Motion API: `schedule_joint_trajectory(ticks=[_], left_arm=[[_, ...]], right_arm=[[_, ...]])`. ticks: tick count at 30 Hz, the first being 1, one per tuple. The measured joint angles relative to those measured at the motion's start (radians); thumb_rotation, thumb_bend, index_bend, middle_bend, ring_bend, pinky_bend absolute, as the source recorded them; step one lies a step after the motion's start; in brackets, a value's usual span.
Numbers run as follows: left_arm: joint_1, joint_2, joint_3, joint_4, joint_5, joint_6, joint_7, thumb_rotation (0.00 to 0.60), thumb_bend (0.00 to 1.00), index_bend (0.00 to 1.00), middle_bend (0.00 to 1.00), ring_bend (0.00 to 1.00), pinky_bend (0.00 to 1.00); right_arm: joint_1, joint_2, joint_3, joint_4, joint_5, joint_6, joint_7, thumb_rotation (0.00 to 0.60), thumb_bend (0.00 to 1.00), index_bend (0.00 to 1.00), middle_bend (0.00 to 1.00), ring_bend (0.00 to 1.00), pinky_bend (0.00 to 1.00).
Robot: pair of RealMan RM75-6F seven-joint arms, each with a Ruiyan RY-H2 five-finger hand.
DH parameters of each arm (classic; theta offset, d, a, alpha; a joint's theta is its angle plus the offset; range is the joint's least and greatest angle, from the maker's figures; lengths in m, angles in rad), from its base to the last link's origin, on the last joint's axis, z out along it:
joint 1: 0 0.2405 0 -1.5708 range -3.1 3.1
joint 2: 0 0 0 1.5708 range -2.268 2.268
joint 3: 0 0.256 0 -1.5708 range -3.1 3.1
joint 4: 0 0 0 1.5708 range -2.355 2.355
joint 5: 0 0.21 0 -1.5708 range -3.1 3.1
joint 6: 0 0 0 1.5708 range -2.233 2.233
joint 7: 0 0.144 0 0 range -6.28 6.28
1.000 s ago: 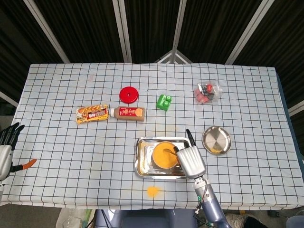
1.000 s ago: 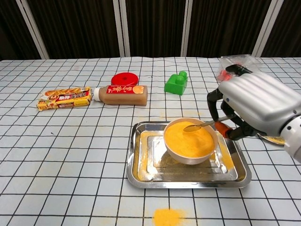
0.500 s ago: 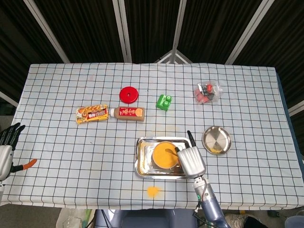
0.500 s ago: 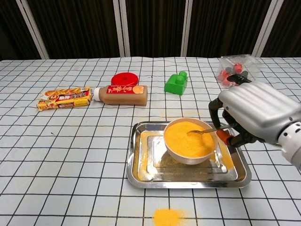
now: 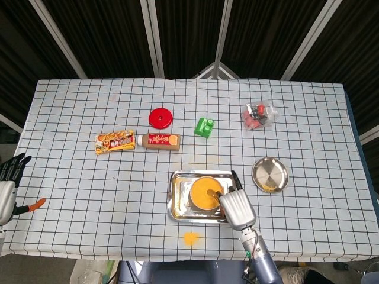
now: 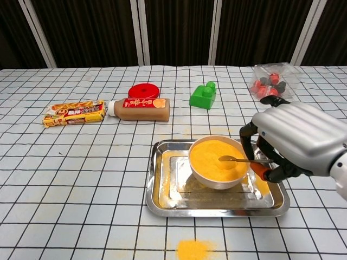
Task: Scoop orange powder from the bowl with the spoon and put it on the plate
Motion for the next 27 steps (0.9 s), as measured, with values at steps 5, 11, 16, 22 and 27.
schedule_joint_trajectory(ticks=[5, 11, 16, 22, 27], left_arm=[[0.000, 0.000, 0.000, 0.000, 0.001, 0.001, -0.001, 0.600, 0.00, 0.00, 0.00, 0.00, 0.00], [0.001, 0.000, 0.000, 0.000, 0.001, 0.002, -0.003, 0.600, 0.00, 0.00, 0.00, 0.00, 0.00], [0.001, 0.001, -0.001, -0.001, 0.001, 0.002, -0.004, 0.600, 0.00, 0.00, 0.00, 0.00, 0.00], [0.001, 0.001, -0.001, -0.001, 0.001, 0.003, -0.007, 0.600, 0.00, 0.00, 0.00, 0.00, 0.00], [0.001, 0.001, -0.001, -0.002, 0.002, 0.002, -0.007, 0.600, 0.00, 0.00, 0.00, 0.00, 0.00]], right_arm=[[-0.005, 0.003, -0.015, -0.018, -0.011, 0.003, -0.003, 0.600, 0.75, 0.95, 0.84, 0.52, 0.01], [-0.005, -0.001, -0.016, -0.015, -0.049, 0.012, 0.027, 0.600, 0.75, 0.95, 0.84, 0.52, 0.01], [-0.005, -0.003, -0.015, -0.010, -0.096, 0.022, 0.068, 0.600, 0.75, 0.95, 0.84, 0.53, 0.01], [-0.013, -0.001, -0.019, -0.021, -0.108, 0.028, 0.070, 0.600, 0.75, 0.95, 0.84, 0.53, 0.01], [-0.016, -0.001, -0.017, -0.021, -0.119, 0.031, 0.074, 0.600, 0.75, 0.95, 0.84, 0.53, 0.01]])
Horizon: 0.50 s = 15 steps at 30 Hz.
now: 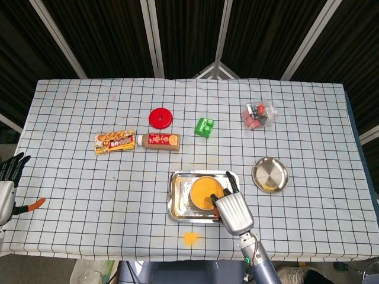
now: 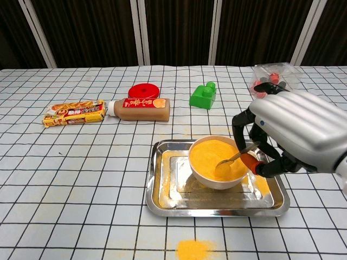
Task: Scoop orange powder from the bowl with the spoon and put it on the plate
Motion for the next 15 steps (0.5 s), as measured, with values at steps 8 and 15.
schedule_joint_trajectory(ticks=[8, 15], left_arm=[[0.000, -0.001, 0.000, 0.001, 0.001, 0.001, -0.002, 0.600, 0.00, 0.00, 0.00, 0.00, 0.00], [-0.001, -0.001, -0.002, 0.001, -0.001, -0.001, -0.003, 0.600, 0.00, 0.00, 0.00, 0.00, 0.00]], right_arm=[[0.003, -0.015, 0.018, 0.044, -0.016, -0.002, 0.047, 0.600, 0.75, 0.95, 0.84, 0.53, 0.01], [0.005, -0.024, 0.035, 0.068, -0.045, 0.008, 0.087, 0.600, 0.75, 0.95, 0.84, 0.53, 0.01]])
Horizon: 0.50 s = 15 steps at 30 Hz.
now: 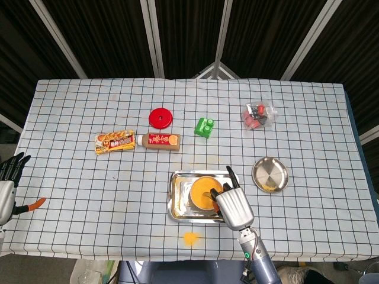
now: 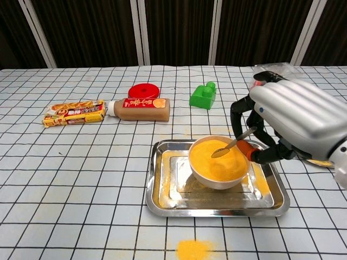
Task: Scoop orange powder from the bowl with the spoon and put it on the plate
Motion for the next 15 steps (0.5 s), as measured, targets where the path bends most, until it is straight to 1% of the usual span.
schedule_joint_trajectory(ticks=[8, 15], left_arm=[[0.001, 0.001, 0.001, -0.001, 0.002, 0.002, 0.000, 0.600, 0.00, 0.00, 0.00, 0.00, 0.00], [0.001, 0.001, 0.001, -0.001, 0.002, 0.001, -0.001, 0.600, 0.00, 0.00, 0.00, 0.00, 0.00]], right_arm=[[-0.011, 0.011, -0.013, -0.037, -0.005, 0.003, -0.037, 0.600, 0.75, 0.95, 0.84, 0.53, 0.01], [-0.031, 0.026, -0.040, -0.065, -0.005, 0.005, -0.071, 0.600, 0.75, 0.95, 0.84, 0.52, 0.01]])
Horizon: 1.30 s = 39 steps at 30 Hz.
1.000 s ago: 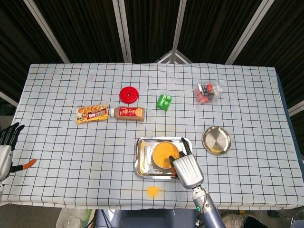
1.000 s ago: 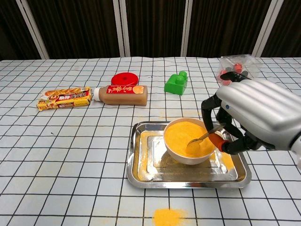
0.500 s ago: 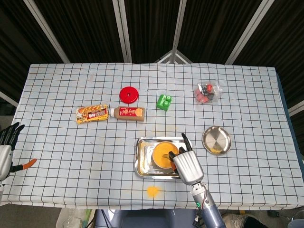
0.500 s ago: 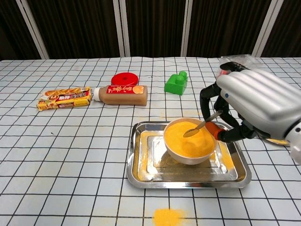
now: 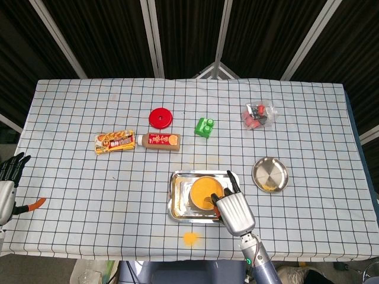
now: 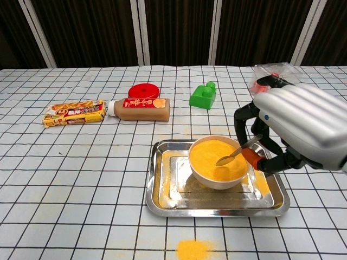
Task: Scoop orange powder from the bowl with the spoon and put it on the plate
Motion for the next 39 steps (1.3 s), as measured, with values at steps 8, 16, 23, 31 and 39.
schedule_joint_trajectory(ticks=[8, 16, 23, 31, 39], left_arm=[[0.000, 0.000, -0.001, 0.000, -0.003, -0.002, 0.001, 0.600, 0.00, 0.00, 0.00, 0.00, 0.00], [0.000, 0.000, -0.002, -0.001, -0.005, -0.002, -0.002, 0.600, 0.00, 0.00, 0.00, 0.00, 0.00], [-0.001, 0.001, -0.002, -0.002, -0.005, -0.003, -0.002, 0.600, 0.00, 0.00, 0.00, 0.00, 0.00], [-0.002, 0.001, -0.003, -0.001, -0.006, -0.004, -0.003, 0.600, 0.00, 0.00, 0.00, 0.00, 0.00], [-0.002, 0.001, -0.003, -0.001, -0.006, -0.004, -0.005, 0.600, 0.00, 0.00, 0.00, 0.00, 0.00]], right_arm=[[-0.009, -0.006, -0.002, 0.013, 0.009, -0.007, 0.004, 0.600, 0.75, 0.95, 0.84, 0.53, 0.01], [-0.009, -0.028, 0.017, 0.070, 0.039, -0.021, 0.034, 0.600, 0.75, 0.95, 0.84, 0.53, 0.01], [-0.001, -0.058, 0.044, 0.119, 0.045, -0.030, 0.075, 0.600, 0.75, 0.95, 0.85, 0.53, 0.01], [0.022, -0.102, 0.087, 0.166, 0.058, -0.040, 0.092, 0.600, 0.76, 0.95, 0.85, 0.54, 0.01], [0.041, -0.129, 0.120, 0.198, 0.064, -0.039, 0.108, 0.600, 0.76, 0.95, 0.85, 0.54, 0.01]])
